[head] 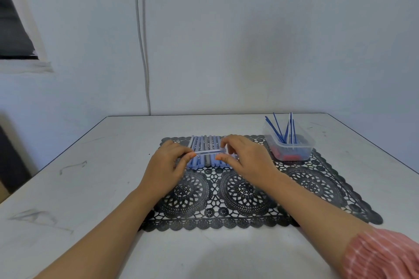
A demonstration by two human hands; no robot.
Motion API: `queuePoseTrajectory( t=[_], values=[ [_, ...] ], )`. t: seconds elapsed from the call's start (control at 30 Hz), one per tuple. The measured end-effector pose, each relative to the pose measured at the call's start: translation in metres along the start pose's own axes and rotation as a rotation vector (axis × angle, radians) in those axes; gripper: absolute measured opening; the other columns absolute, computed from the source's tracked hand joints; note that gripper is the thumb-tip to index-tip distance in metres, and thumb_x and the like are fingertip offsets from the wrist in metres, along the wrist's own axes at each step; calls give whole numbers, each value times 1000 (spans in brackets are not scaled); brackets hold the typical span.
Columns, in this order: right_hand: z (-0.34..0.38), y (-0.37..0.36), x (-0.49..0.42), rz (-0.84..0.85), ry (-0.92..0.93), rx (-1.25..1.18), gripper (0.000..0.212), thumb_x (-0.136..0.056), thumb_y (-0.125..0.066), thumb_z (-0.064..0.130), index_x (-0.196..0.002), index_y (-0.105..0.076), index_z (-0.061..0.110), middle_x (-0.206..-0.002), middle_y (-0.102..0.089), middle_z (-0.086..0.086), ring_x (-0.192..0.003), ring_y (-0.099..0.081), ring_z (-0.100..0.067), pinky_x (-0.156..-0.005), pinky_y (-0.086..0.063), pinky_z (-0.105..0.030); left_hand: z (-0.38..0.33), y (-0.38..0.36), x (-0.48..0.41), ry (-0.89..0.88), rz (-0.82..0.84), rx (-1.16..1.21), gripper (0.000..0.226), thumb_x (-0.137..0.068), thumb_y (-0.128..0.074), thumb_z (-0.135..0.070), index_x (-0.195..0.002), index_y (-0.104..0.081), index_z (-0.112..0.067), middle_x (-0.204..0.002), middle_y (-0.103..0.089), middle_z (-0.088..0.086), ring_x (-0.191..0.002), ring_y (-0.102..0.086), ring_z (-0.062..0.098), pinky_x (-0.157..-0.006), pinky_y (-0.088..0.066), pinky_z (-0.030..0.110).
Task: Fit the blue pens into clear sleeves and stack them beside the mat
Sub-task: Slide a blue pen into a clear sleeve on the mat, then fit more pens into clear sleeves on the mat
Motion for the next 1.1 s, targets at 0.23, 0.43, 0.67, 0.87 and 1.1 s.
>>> queuePoseTrajectory(
  t=[0.23, 0.43, 0.67, 0.87, 1.1],
  values=[
    [0, 0, 1, -69, 6, 3, 44, -93, -37, 47, -79, -62, 13, -70, -60, 5, -58, -48, -7, -49, -38, -19, 1, -2, -1, 18, 15, 6, 38, -89, -44, -44, -89, -70, -17, -71, -52, -18, -73, -43, 6, -66, -33, 14],
    [-3, -4, 0, 45, -47, -23, 43, -90, -36, 52, -91, -62, 18, -75, -54, 12, -65, -46, -3, -52, -36, -17, 1, 0, -1, 32, -4, 14, 38, -88, -44, -44, -89, -71, -18, -72, -55, -16, -74, -44, 6, -65, -35, 15],
    [-4, -8, 1, 91, -72, -24, 42, -91, -35, 43, -85, -66, 17, -77, -64, 4, -69, -56, -13, -56, -47, -27, 6, -3, -1, 43, 13, 44, 43, -86, -46, -49, -93, -74, -18, -71, -59, -12, -72, -48, 8, -64, -41, 22],
    [-11, -18, 4, 245, -200, 17, 28, -96, -43, 32, -83, -61, 15, -76, -60, -1, -72, -51, -18, -65, -35, -28, 0, -1, -1, -15, 6, -11, 39, -86, -49, -44, -92, -74, -14, -74, -64, -8, -73, -50, 13, -64, -45, 27],
    [-21, -16, 7, 236, -292, 178, 35, -99, -37, 32, -129, -50, 18, -124, -58, 0, -114, -51, -17, -97, -35, -35, 14, -2, -1, 113, 30, -32, 26, -91, -56, -9, -116, -65, -11, -89, -55, -8, -87, -44, 7, -75, -33, 10]
  ],
)
Point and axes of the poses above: each hand's wrist, its own x-axis away from the middle knuckle, its own y-axis out of the back of the hand, z = x × y, the point moved 7 cm from there along -x, towards the middle knuckle
